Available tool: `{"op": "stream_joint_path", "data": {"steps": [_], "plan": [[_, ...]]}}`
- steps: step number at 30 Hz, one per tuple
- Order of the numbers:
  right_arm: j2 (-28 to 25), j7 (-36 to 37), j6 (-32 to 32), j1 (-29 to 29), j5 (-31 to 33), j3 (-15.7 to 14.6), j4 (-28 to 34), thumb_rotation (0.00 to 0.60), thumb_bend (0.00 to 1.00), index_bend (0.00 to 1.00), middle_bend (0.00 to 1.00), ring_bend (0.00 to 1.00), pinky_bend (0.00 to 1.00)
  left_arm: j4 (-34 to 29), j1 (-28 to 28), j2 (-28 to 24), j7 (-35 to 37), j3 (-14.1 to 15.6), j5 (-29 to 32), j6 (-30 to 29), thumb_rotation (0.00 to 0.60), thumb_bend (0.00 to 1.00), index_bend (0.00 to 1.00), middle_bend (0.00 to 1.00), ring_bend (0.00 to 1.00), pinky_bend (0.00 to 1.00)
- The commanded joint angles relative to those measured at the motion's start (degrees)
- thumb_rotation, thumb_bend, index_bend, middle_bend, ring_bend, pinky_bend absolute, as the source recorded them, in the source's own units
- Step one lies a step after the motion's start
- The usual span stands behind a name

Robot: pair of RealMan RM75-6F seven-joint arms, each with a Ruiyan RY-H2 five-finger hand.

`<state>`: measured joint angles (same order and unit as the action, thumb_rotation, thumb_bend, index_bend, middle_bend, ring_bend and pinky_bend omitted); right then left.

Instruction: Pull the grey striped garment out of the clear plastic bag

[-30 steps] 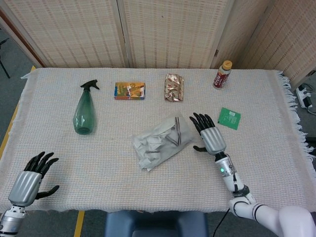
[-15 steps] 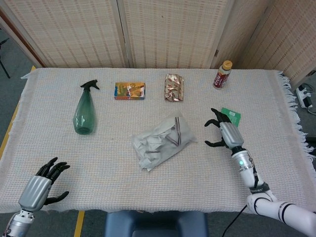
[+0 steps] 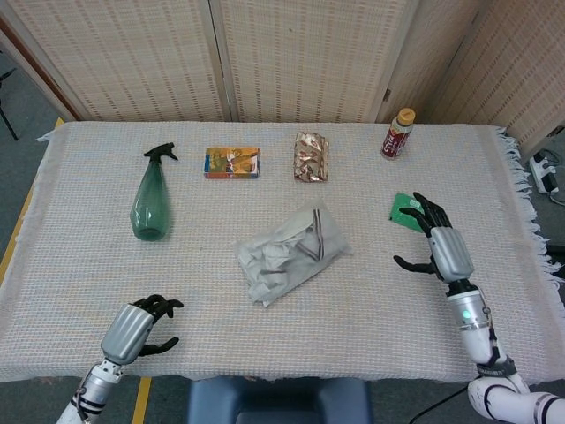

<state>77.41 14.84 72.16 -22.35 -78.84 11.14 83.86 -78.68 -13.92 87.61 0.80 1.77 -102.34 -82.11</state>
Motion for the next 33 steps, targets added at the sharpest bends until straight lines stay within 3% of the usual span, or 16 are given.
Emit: {"op": "stream_joint_path", "data": {"steps": [1, 5, 9, 20, 33], "plan": [[-0.9, -0.3, 8.7, 5.8, -5.6, -3.6, 0.5, 0.6, 0.12, 0.17, 0.0, 0.0, 0.0, 2.4, -2.1, 4.2, 0.1, -1.7, -0.2, 0.5, 0.554, 0.24, 0.44, 0.72, 0.58, 0.81], [-1.4, 0.5, 10.4, 7.5, -6.5, -4.8, 0.3, 0.6, 0.12, 0.15, 0.0, 0.0, 0.0, 4.4, -3.2, 7.9, -2.2, -2.3, 0.8, 1.7, 0.568, 0.24, 0.5, 0.96, 0.83, 0.99], [-1.5, 2.7, 13.3, 9.2, -7.3, -5.0, -0.1, 0.6, 0.12, 0.14, 0.0, 0.0, 0.0, 6.7, -3.7, 11.5, -4.3, -2.2, 1.5, 2.3, 0.6, 0.26, 0.55, 1.0, 0.98, 1.0], [-2.6, 1.9, 12.6, 9.5, -7.7, -5.0, -0.1, 0.6, 0.12, 0.13, 0.0, 0.0, 0.0, 17.1, -6.5, 22.6, -6.4, -4.6, 4.4, 3.6, 0.6, 0.28, 0.57, 1.0, 1.0, 1.0], [-2.7, 0.3, 11.1, 9.3, -7.0, -4.8, -0.3, 0.6, 0.12, 0.13, 0.0, 0.0, 0.0, 25.3, -10.0, 28.6, -4.1, -6.5, 6.7, 4.5, 0.6, 0.32, 0.53, 1.0, 1.0, 1.0]]}}
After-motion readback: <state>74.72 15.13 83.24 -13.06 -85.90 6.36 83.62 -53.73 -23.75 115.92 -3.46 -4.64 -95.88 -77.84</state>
